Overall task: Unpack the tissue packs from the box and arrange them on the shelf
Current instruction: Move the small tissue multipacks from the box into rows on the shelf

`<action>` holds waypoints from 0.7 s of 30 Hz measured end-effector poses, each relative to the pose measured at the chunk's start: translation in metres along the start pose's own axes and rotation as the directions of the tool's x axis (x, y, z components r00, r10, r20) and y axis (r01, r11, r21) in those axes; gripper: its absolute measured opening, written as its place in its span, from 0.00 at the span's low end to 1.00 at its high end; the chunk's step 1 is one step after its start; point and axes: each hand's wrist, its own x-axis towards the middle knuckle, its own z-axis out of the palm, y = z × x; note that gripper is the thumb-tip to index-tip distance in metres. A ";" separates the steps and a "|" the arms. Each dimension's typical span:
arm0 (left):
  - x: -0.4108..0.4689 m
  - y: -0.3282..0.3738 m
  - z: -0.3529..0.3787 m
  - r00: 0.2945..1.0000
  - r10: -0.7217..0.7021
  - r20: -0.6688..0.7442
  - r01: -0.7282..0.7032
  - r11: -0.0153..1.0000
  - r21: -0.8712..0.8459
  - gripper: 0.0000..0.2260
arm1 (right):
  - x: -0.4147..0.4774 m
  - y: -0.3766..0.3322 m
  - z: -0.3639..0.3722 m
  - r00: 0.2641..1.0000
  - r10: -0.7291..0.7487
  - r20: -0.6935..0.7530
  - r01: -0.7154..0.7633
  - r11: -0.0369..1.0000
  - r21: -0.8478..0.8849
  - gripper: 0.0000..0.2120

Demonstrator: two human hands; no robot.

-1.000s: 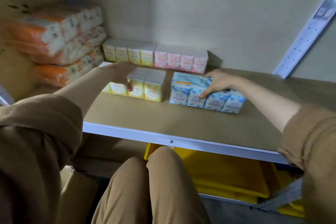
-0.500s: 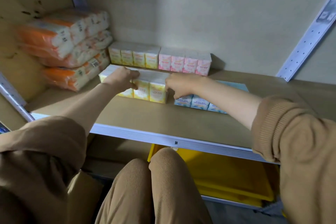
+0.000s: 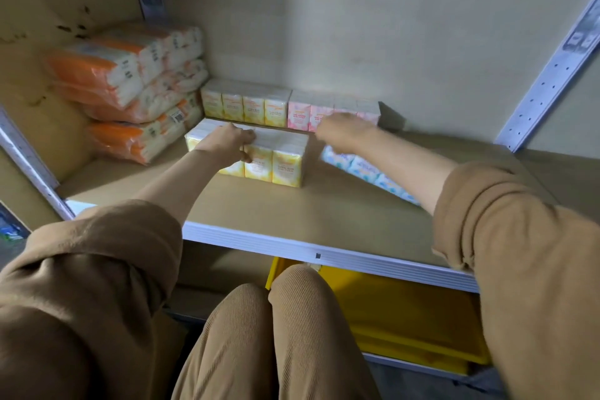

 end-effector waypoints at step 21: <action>-0.008 0.005 0.000 1.000 -0.026 -0.001 0.026 0.999 0.037 0.27 | -0.057 0.121 0.020 0.539 0.835 -0.113 -0.281 0.305 0.910 0.16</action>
